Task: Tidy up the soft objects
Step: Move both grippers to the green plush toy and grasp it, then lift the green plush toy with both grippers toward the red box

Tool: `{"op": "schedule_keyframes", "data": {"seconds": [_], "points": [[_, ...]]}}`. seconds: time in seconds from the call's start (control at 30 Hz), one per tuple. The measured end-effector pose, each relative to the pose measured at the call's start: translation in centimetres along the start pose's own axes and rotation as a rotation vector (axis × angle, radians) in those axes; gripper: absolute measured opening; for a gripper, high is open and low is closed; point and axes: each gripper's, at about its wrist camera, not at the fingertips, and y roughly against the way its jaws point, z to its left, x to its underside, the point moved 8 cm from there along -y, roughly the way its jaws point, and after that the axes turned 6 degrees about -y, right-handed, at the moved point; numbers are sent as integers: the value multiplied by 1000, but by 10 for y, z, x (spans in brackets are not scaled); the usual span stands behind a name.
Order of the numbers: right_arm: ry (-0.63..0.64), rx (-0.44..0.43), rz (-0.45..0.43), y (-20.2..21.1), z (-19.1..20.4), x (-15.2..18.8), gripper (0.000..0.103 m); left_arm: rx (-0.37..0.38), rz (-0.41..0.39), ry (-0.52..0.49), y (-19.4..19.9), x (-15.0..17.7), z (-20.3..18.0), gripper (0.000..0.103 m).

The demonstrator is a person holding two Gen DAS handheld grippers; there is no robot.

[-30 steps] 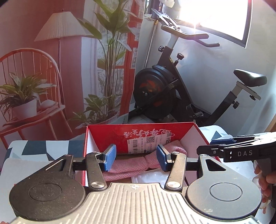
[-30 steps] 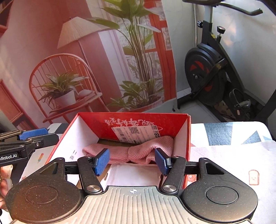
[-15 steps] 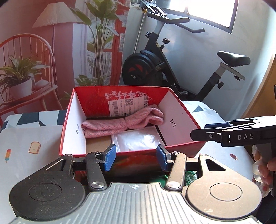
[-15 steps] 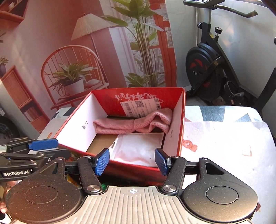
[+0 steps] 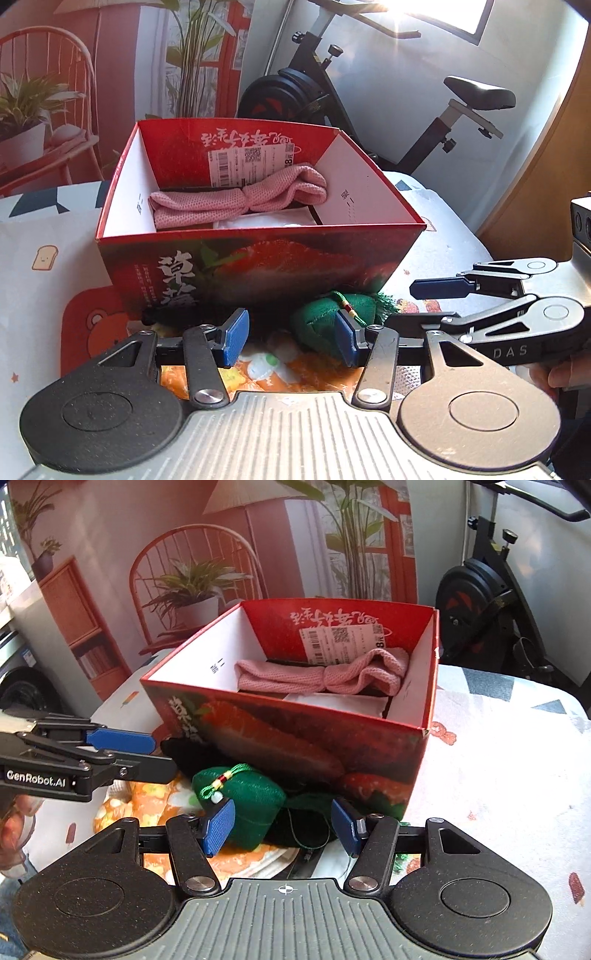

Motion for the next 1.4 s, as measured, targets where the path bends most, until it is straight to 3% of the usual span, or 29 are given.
{"op": "schedule_keyframes", "data": {"seconds": [0.33, 0.63, 0.8, 1.13, 1.4], "points": [[109, -38, 31, -23, 21, 16, 55, 82, 27, 29, -21, 8, -7, 52], [125, -42, -22, -36, 21, 11, 55, 140, 27, 59, -36, 6, -13, 52], [138, -38, -77, -37, 25, 12, 51, 132, 32, 75, -38, 7, -16, 44], [70, -59, -237, -5, 34, 18, 50, 133, -95, 113, -2, 1, -26, 44], [105, -104, -331, 32, 44, -30, 49, 137, -243, 59, 41, -45, -29, 45]]}}
